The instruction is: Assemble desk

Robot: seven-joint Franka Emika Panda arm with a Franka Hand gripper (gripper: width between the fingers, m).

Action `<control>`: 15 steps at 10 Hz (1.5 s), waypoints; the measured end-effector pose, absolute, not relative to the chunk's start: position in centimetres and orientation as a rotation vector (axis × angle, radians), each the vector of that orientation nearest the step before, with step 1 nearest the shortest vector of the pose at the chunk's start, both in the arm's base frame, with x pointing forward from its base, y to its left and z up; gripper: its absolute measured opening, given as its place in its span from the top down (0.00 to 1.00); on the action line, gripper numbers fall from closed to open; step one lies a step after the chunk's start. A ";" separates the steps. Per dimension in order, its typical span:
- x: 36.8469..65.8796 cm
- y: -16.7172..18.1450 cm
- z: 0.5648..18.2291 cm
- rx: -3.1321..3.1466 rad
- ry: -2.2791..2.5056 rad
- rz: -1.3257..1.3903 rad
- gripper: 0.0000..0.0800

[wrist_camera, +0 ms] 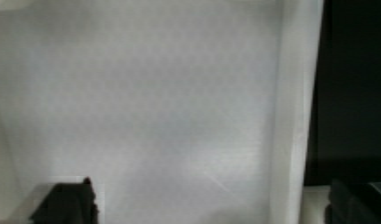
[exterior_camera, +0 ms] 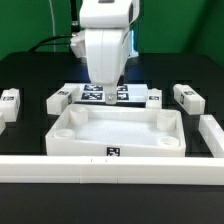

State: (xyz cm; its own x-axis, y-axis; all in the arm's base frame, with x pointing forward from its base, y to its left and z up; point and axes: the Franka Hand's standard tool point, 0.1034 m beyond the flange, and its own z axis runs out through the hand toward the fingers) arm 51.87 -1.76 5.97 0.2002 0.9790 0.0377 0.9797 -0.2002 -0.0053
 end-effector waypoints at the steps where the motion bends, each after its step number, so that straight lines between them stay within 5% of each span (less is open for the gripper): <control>1: 51.3 -1.7 4.7 -2.415 -1.972 -0.052 0.19; 5: 50.1 -2.6 1.8 -2.419 -1.945 -0.040 0.19; 9: 49.4 -2.8 0.7 -2.435 -1.899 -0.017 0.19; 11: 49.4 -2.9 0.7 -2.435 -1.899 -0.016 0.51; 12: 49.4 -2.9 0.7 -2.435 -1.899 -0.016 0.51; 14: 49.4 -2.8 0.7 -2.434 -1.900 -0.016 0.90; 15: 49.3 -2.8 0.7 -2.431 -1.902 -0.013 0.90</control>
Offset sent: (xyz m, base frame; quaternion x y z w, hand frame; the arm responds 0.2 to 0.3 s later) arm -0.0091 -0.0062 -0.0241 -0.0207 0.0223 -0.0321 0.9990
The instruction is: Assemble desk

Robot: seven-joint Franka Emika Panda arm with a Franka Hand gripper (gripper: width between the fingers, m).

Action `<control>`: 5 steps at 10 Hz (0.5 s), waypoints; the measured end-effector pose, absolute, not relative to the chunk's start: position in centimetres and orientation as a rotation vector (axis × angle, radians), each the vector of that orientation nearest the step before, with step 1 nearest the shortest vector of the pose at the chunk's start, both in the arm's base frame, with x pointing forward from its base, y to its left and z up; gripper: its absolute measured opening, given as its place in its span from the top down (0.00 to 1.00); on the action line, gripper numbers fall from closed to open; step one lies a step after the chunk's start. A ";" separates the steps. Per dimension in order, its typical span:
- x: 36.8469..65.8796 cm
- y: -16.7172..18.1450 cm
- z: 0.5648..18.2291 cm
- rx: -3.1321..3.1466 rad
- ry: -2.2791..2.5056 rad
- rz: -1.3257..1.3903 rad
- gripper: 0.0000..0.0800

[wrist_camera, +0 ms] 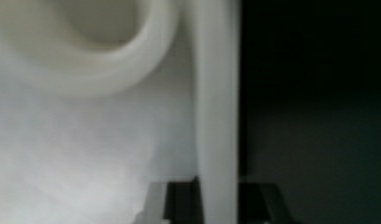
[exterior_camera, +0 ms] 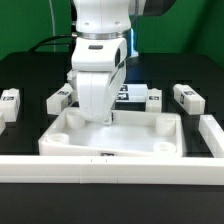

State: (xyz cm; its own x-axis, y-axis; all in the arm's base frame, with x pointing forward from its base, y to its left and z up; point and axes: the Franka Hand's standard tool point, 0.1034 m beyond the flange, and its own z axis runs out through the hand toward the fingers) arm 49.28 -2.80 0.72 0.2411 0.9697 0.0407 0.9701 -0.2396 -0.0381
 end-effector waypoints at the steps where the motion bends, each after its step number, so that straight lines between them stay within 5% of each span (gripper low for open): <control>1: 49.3 -2.8 0.7 -2.431 -1.902 -0.013 0.93; 5: 49.3 -2.8 0.7 -2.431 -1.902 -0.013 0.93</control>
Offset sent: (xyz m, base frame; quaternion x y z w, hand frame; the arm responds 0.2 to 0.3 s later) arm 0.0000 0.0000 0.0000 0.0000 0.0000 0.0000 1.0000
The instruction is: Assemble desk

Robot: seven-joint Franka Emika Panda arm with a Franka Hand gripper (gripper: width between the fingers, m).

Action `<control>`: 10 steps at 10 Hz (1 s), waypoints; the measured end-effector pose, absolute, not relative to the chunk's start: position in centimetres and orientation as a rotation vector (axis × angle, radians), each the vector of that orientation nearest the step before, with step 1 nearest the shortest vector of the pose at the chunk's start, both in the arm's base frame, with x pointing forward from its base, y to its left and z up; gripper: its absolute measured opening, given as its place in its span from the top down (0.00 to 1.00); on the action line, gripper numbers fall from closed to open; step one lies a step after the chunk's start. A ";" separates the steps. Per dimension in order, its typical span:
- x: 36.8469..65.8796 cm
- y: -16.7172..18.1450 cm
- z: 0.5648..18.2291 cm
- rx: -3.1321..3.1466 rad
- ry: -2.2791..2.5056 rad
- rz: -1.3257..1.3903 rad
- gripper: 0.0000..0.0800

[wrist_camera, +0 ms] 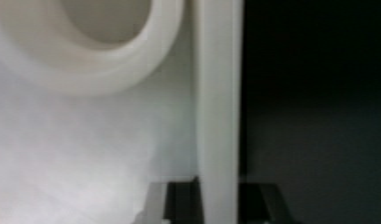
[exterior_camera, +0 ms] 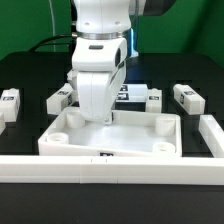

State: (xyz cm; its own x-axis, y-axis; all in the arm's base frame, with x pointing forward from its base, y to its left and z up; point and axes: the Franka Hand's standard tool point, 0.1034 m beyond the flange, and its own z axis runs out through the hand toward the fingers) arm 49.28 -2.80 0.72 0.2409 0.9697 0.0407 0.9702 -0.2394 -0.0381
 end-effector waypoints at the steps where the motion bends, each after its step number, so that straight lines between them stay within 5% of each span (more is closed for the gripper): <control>1: 49.3 -2.8 0.7 -2.431 -1.902 -0.013 0.93; 10: 50.9 0.3 0.7 -2.291 -2.070 -0.013 0.93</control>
Offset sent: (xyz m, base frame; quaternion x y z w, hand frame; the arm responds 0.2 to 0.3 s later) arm 0.0178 0.0220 0.0003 -0.0047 -0.0062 -0.1388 0.9903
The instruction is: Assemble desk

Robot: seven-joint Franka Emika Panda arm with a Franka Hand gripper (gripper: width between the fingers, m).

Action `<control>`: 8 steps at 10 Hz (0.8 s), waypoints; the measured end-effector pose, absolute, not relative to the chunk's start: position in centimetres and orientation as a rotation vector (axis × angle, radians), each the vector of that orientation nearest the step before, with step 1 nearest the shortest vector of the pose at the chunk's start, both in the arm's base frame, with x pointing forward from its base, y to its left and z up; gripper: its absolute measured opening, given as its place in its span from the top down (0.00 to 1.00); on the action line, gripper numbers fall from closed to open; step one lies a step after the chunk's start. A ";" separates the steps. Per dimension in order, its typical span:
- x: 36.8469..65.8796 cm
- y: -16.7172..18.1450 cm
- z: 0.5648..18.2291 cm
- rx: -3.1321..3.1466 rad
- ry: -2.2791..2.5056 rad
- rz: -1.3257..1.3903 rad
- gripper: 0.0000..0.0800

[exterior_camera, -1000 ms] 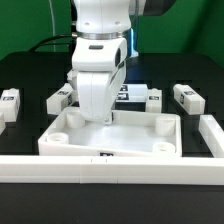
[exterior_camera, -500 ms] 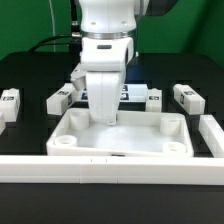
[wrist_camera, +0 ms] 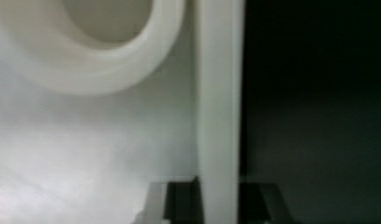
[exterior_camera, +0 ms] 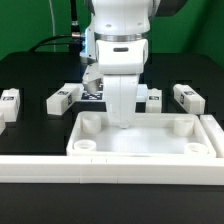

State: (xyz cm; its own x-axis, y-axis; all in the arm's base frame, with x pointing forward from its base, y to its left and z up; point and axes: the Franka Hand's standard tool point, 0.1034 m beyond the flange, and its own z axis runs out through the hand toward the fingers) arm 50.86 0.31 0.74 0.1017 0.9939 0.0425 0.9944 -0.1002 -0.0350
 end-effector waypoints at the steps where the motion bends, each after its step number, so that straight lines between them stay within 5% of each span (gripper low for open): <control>1: 50.9 0.6 0.8 -2.282 -2.073 -0.007 0.93; 2: 51.0 0.8 0.8 -2.282 -2.072 -0.007 0.83; 3: 51.0 0.9 0.8 -2.286 -2.068 -0.008 0.83; 5: 51.2 0.9 1.1 -2.298 -2.060 -0.011 0.41; 6: 51.2 0.9 1.2 -2.304 -2.055 -0.013 0.41; 8: 51.4 0.9 2.2 -2.345 -2.026 -0.025 0.21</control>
Offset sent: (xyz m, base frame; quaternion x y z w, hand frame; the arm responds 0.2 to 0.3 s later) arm 0.0034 0.0019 0.0040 -0.0028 -0.0156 0.0022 0.9999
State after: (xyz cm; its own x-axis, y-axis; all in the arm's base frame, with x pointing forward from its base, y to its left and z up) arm 51.40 0.89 2.16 0.1453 0.9886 0.0399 0.9893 -0.1445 -0.0218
